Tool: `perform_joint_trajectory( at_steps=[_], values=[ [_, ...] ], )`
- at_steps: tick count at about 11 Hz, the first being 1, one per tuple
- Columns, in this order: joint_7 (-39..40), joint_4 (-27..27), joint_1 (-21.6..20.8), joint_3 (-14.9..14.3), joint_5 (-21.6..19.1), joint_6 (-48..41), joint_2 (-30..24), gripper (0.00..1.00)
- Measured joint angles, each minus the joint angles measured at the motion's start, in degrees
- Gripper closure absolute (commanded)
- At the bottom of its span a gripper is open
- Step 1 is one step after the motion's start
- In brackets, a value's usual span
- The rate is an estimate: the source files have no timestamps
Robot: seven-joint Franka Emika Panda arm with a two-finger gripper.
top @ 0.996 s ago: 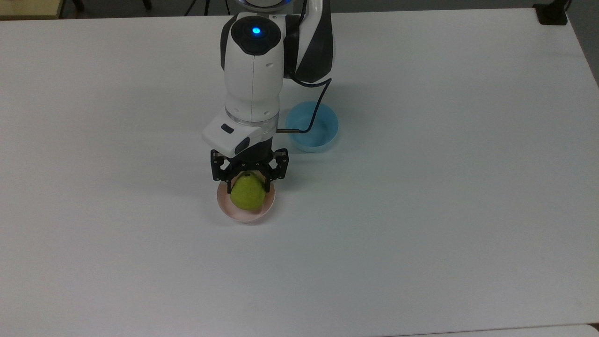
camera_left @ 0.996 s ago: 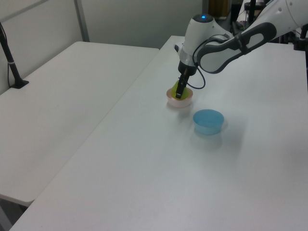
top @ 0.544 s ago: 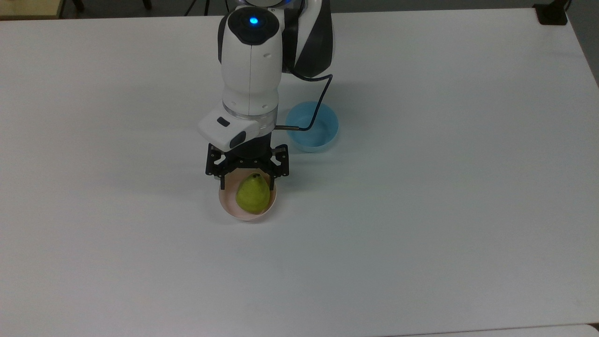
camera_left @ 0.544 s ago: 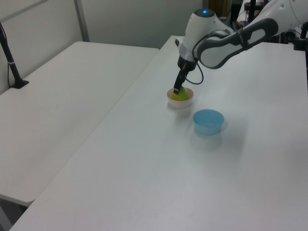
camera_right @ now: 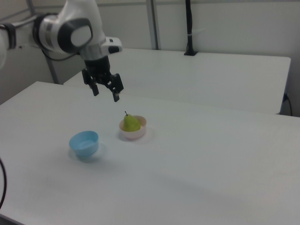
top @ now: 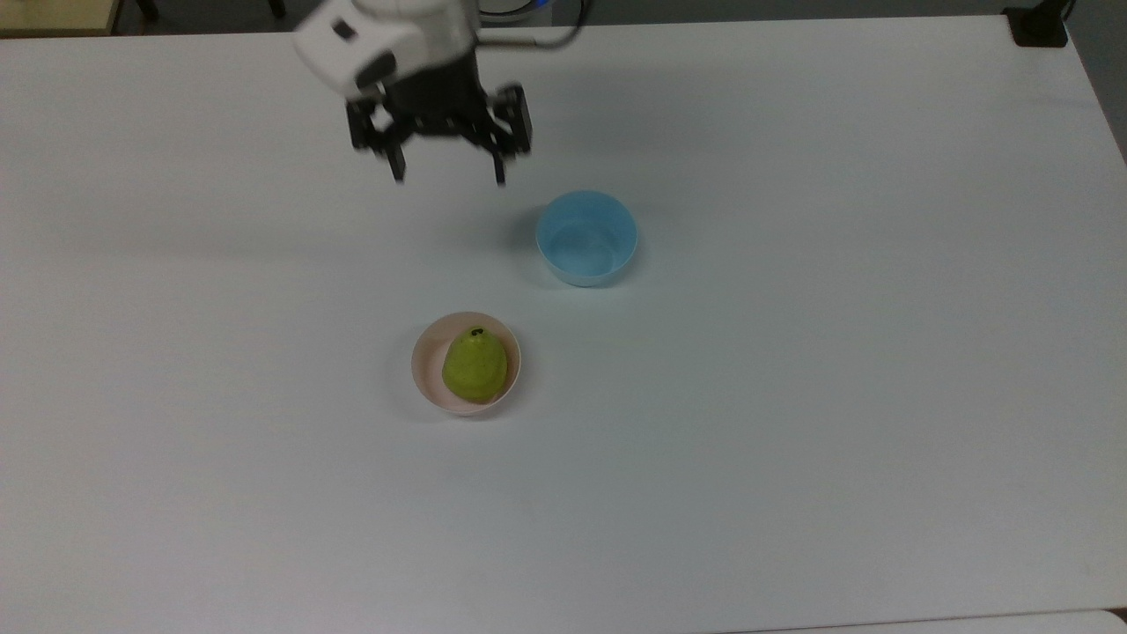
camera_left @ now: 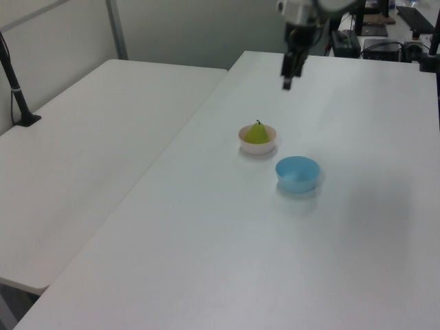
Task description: Place the pear in the bowl
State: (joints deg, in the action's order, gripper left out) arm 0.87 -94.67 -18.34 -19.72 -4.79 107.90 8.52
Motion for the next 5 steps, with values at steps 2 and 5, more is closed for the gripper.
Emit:
perform_joint_trajectory(
  at_steps=[2, 5],
  values=[
    [0.0, 0.2, 6.6, 5.0, 3.4, -10.8, -6.0, 0.00],
    [0.1, 0.1, 11.8, 8.2, 3.9, -14.9, -8.8, 0.00]
  ],
)
